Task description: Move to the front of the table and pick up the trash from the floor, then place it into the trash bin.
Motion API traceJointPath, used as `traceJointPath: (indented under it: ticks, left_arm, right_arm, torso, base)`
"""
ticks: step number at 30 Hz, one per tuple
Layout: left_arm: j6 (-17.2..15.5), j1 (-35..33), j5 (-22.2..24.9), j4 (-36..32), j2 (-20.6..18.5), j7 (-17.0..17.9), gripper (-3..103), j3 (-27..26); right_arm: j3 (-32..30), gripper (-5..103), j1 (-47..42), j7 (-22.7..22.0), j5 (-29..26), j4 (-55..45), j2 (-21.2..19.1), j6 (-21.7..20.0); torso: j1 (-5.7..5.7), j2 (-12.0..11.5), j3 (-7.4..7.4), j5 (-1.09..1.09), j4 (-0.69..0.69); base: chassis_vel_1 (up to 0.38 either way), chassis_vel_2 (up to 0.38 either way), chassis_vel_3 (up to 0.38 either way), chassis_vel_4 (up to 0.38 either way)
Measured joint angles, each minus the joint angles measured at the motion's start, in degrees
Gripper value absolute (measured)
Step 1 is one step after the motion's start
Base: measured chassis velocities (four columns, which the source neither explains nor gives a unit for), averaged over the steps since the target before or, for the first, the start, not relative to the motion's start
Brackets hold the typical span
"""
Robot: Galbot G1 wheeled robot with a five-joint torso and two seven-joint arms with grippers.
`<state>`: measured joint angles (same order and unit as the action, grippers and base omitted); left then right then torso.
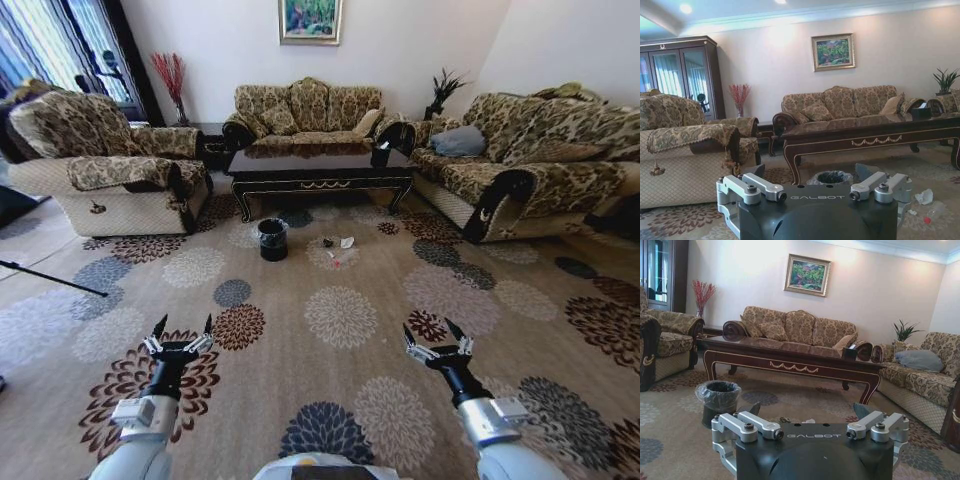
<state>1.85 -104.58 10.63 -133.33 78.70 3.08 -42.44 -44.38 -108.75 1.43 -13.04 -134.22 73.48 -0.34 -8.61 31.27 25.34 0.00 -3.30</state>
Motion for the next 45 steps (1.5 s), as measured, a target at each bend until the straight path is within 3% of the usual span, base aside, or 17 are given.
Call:
traceJointPath:
  ticks: [10, 15, 24, 45]
  left_arm:
    - [0.62, -0.19, -1.09, -0.35, 0.12, -0.19, 100, 0.12]
    - [-0.36, -0.44, 1.20, -3.79, -0.24, -0.21, 100, -1.09]
    - [-0.63, -0.46, 1.90, -4.81, -0.62, -0.24, 100, -1.80]
    - [-0.51, 5.02, 7.63, 1.22, -3.41, -0.41, 100, -7.91]
  right_arm:
    - [0.23, 100, 0.28, -1.20, -1.84, -0.14, 0.33, 1.94]
    - [-1.07, 100, 0.32, -2.02, -4.88, -2.71, 0.03, 2.78]
    - [-1.93, 100, -0.06, -1.66, -2.96, -3.81, -0.23, 3.88]
    - [-6.82, 100, 2.62, -2.37, -6.58, 3.14, -3.06, 4.18]
  torso:
    - [0.96, -2.38, -1.41, 0.00, 0.00]
    - [1.43, -3.74, -2.32, 0.00, 0.00]
    - [2.13, -5.72, -3.60, 0.00, 0.00]
    - [3.92, -10.56, -6.64, 0.00, 0.00]
  base:
    - [0.000, 0.000, 0.000, 0.000]
    - [0.000, 0.000, 0.000, 0.000]
    - [0.000, 0.000, 0.000, 0.000]
    - [0.000, 0.000, 0.000, 0.000]
